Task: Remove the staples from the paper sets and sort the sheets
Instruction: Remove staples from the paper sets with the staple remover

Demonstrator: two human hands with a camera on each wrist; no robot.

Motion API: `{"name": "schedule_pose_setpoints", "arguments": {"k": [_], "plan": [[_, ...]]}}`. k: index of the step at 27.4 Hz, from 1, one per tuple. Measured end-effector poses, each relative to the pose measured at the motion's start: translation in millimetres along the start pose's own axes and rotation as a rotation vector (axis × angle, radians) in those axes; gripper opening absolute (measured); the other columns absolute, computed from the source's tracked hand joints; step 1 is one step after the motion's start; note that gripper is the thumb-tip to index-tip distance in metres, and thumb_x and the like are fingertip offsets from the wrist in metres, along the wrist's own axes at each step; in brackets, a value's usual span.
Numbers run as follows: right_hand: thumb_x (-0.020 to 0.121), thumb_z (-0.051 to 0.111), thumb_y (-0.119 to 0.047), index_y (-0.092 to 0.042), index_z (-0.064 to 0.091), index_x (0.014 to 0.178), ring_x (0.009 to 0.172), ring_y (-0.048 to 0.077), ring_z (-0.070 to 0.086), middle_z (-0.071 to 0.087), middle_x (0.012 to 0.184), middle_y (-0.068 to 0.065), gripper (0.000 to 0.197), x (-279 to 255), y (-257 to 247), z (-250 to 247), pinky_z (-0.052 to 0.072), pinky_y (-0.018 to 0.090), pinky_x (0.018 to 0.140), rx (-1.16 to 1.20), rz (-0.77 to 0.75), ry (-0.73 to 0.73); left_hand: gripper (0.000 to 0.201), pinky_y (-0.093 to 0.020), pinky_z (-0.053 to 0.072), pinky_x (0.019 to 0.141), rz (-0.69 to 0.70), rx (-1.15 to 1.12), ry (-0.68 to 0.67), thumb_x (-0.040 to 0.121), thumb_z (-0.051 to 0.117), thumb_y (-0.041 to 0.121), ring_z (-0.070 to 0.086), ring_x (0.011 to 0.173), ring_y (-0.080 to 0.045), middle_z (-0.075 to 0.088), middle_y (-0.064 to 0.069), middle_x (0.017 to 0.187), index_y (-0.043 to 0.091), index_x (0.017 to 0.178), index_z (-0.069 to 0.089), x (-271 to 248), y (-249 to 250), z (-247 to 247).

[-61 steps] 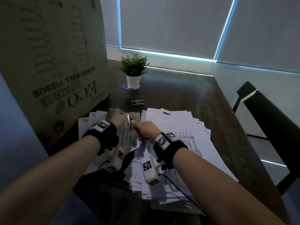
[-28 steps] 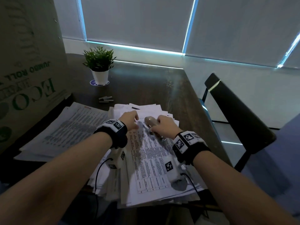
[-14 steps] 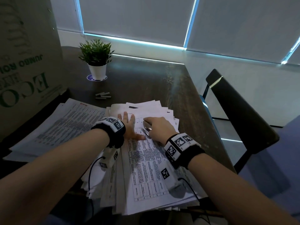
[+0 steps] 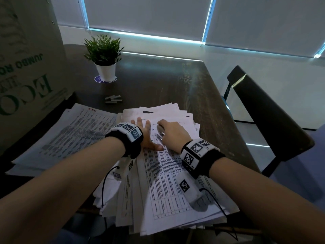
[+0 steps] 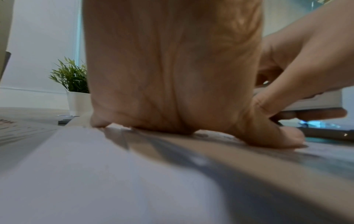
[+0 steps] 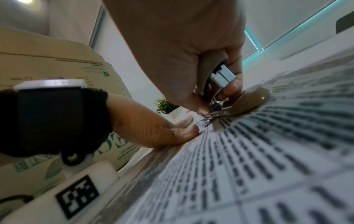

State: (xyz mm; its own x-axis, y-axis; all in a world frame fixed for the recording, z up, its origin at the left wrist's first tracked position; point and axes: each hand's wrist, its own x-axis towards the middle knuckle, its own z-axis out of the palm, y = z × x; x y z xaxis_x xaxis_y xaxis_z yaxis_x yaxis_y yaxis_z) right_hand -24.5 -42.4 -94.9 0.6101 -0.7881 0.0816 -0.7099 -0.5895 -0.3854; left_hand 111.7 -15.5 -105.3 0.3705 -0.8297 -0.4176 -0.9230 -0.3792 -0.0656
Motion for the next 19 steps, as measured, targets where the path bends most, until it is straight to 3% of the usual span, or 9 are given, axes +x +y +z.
{"name": "schedule_pose_setpoints", "arguments": {"k": [4,8,10,14,19], "plan": [[0.1,0.046,-0.018,-0.013,0.053,0.121,0.085,0.029,0.061,0.067,0.101,0.014,0.023,5.6,-0.8,2.0,0.05,0.036,0.07,0.012,0.007,-0.017,0.131,-0.058,0.01,0.115,-0.002,0.015,-0.006,0.06,0.049,0.09,-0.007,0.146,-0.039,-0.02,-0.015,0.157,0.02,0.15,-0.017,-1.5,-0.3,-0.6],[0.1,0.047,-0.016,-0.012,0.051,0.122,0.083,0.028,0.059,0.065,0.101,0.012,0.023,18.5,-6.5,5.5,0.038,0.03,0.065,0.03,0.044,-0.013,0.132,-0.057,0.01,0.116,0.009,0.015,0.005,0.06,0.048,0.09,-0.007,0.145,-0.04,-0.019,-0.015,0.157,0.02,0.15,-0.017,-1.9,-0.3,-0.5],[0.098,0.049,-0.014,-0.012,0.049,0.122,0.083,0.028,0.06,0.065,0.104,0.013,0.024,29.7,-12.2,8.1,0.039,0.031,0.065,0.042,0.076,-0.016,0.132,-0.057,0.009,0.117,0.016,0.01,-0.006,0.059,0.047,0.091,-0.008,0.145,-0.04,-0.02,-0.015,0.157,0.021,0.15,-0.017,-0.1,-1.8,-0.4],[0.094,0.056,-0.015,-0.01,0.048,0.127,0.1,0.031,0.062,0.064,0.115,0.015,0.033,41.8,-16.9,3.9,0.042,0.031,0.071,0.081,0.123,-0.066,0.132,-0.059,0.008,0.116,0.025,-0.003,-0.027,0.059,0.046,0.092,-0.01,0.145,-0.04,-0.022,-0.015,0.157,0.021,0.149,-0.019,-0.5,-4.2,-1.2],[0.093,0.057,-0.014,-0.017,0.053,0.135,0.112,0.024,0.057,0.061,0.129,0.008,0.042,13.9,10.1,-30.3,0.045,0.029,0.086,0.194,0.101,-0.048,0.135,-0.059,0.009,0.115,0.022,-0.029,-0.049,0.056,0.05,0.091,-0.01,0.145,-0.039,-0.023,-0.013,0.156,0.022,0.149,-0.02,-2.8,-5.2,-4.6]]}}
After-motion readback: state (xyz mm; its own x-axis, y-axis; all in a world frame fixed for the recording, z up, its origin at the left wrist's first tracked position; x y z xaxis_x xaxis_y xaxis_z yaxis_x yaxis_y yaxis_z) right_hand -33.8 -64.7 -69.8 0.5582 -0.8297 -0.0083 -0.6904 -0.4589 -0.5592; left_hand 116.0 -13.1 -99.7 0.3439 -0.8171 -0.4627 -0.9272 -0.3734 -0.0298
